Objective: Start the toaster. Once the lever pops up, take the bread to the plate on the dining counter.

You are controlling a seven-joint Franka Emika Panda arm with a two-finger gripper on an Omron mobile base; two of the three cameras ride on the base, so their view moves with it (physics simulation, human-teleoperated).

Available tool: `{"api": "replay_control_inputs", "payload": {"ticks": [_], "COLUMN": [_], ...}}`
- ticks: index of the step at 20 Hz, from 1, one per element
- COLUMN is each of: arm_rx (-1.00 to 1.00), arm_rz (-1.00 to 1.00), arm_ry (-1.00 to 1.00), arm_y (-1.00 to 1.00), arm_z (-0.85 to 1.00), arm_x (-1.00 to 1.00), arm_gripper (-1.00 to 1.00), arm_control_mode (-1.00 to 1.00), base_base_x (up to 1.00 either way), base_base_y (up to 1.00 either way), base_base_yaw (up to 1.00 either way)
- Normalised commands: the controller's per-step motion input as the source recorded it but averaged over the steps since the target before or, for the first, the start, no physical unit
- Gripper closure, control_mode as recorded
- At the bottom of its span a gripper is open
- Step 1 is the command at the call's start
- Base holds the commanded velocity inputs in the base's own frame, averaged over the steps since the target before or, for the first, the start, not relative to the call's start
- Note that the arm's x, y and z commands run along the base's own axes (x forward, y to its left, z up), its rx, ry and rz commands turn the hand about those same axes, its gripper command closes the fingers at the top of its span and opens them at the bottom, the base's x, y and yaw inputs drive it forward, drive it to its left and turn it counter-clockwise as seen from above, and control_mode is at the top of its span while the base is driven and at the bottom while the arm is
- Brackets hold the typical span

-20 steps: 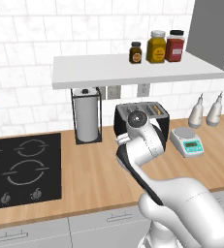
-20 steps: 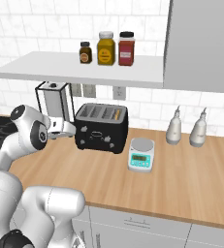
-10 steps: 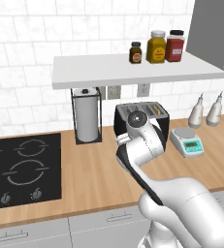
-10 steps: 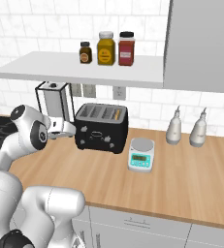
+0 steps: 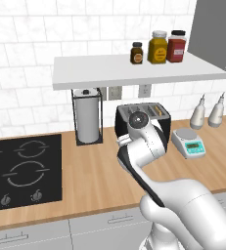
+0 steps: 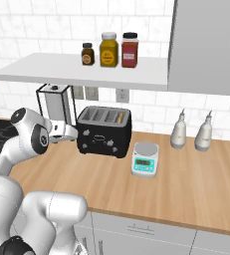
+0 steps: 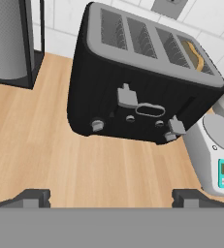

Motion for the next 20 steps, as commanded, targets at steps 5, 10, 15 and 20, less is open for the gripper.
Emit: {"api": "replay_control_inputs", "payload": {"ticks": [5, 10, 15, 20], "arm_rx": [0.00, 0.00, 0.00, 0.00], "arm_rz": [0.00, 0.00, 0.00, 0.00], "arm_ry": [0.00, 0.00, 0.00, 0.00], "arm_y": [0.00, 0.00, 0.00, 0.00], "arm_z": [0.00, 0.00, 0.00, 0.00], "arm_x": [0.00, 0.00, 0.00, 0.00], "arm_gripper": [-1.00, -1.00, -1.00, -1.00], "arm_control_mode": [-1.00, -1.00, -1.00, -1.00], "base_base_x": [0.00, 0.00, 0.00, 0.00], "base_base_y": [0.00, 0.00, 0.00, 0.00], "base_base_yaw": [0.00, 0.00, 0.00, 0.00]}}
